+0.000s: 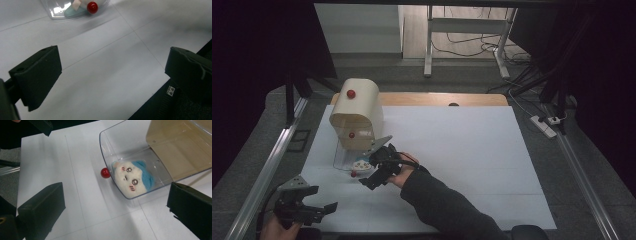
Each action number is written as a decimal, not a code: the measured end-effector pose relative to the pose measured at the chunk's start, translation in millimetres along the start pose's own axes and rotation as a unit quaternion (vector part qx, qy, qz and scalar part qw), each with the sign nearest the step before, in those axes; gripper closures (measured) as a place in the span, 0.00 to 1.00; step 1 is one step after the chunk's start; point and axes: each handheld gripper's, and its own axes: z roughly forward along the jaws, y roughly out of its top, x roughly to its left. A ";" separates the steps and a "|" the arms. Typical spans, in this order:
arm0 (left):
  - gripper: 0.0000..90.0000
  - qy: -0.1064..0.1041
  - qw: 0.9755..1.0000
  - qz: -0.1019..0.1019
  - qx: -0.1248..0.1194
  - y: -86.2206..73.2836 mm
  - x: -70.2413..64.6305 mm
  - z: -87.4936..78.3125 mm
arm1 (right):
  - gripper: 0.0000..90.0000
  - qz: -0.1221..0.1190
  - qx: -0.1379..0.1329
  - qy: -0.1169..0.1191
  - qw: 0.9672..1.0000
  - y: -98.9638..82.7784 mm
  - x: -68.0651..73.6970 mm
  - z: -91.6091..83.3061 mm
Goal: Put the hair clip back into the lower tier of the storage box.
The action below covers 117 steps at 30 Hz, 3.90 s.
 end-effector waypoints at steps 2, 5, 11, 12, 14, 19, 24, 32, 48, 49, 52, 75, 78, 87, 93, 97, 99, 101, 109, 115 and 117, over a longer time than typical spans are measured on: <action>0.01 0.000 1.000 0.000 0.000 0.0 -0.1 0.0 | 0.00 -0.003 -0.002 0.001 1.000 -1.9 -0.6 -1.8; 0.01 -0.001 1.000 0.001 0.000 0.0 -0.3 0.2 | 0.00 0.001 -0.004 0.001 1.000 -4.5 -0.7 -4.8; 0.01 -0.001 1.000 0.001 -0.001 -0.1 -0.1 -0.1 | 0.00 0.003 -0.010 0.000 1.000 -9.2 0.4 -11.2; 0.01 -0.002 1.000 0.001 -0.001 -0.1 -0.2 -0.1 | 0.00 0.003 -0.011 0.001 1.000 -10.0 0.3 -12.1; 0.01 -0.001 1.000 0.001 -0.001 -0.1 -0.3 0.0 | 0.00 0.006 -0.013 0.001 1.000 -11.6 0.5 -14.1; 0.01 -0.002 1.000 0.000 0.000 -0.1 -0.1 0.0 | 0.00 0.007 -0.013 0.002 1.000 -14.4 1.5 -19.5; 0.01 -0.005 1.000 0.000 -0.001 -0.1 0.3 0.1 | 0.00 0.006 -0.014 0.006 1.000 -17.4 3.2 -23.3; 0.01 -0.006 1.000 0.000 -0.001 -0.2 0.5 0.1 | 0.00 0.014 -0.018 0.011 1.000 -23.1 2.5 -29.9; 0.01 -0.005 1.000 0.001 0.000 0.0 0.1 0.1 | 0.00 0.019 -0.025 0.010 0.999 -35.6 -0.6 -46.1; 0.01 -0.005 1.000 0.001 0.000 0.0 0.1 0.2 | 0.00 0.020 -0.023 0.009 1.000 -36.1 -1.0 -47.4; 0.01 -0.005 1.000 0.001 0.000 0.0 0.0 0.2 | 0.00 0.026 -0.027 0.010 0.999 -38.3 -1.4 -50.0; 0.01 -0.008 1.000 0.006 0.000 0.2 -0.6 0.3 | 0.00 0.036 -0.025 -0.005 0.999 -57.6 -4.0 -73.5; 0.01 -0.008 1.000 0.006 0.000 0.2 -0.5 0.3 | 0.00 0.035 -0.024 -0.009 0.999 -60.4 -4.7 -77.2; 0.01 -0.009 1.000 0.005 -0.001 0.3 -0.4 0.2 | 0.00 0.044 -0.029 -0.018 0.998 -68.3 -6.8 -87.9; 0.01 -0.009 1.000 0.006 0.000 0.3 -0.4 0.2 | 0.00 0.050 -0.031 -0.023 0.998 -75.5 -7.9 -95.6; 0.01 -0.009 1.000 0.006 0.000 0.4 -0.5 0.3 | 0.00 0.054 -0.031 -0.026 0.998 -80.7 -9.3 -100.4; 0.01 -0.008 1.000 0.006 0.000 0.4 -0.5 0.2 | 0.00 0.054 -0.029 -0.030 0.998 -82.9 -10.0 -102.3; 0.01 -0.008 1.000 0.006 0.000 0.4 -0.5 0.2 | 0.00 0.054 -0.027 -0.035 0.998 -84.9 -10.8 -104.0; 0.01 -0.008 1.000 0.005 0.000 0.4 -0.4 0.2 | 0.00 0.064 -0.027 -0.045 0.997 -93.7 -14.2 -112.3; 0.01 -0.008 1.000 0.005 0.000 0.5 -0.5 0.2 | 0.00 0.071 -0.028 -0.053 0.996 -101.3 -16.5 -120.0; 0.01 -0.008 1.000 0.005 0.000 0.5 -0.5 0.2 | 0.00 0.074 -0.028 -0.056 0.995 -104.0 -17.3 -122.5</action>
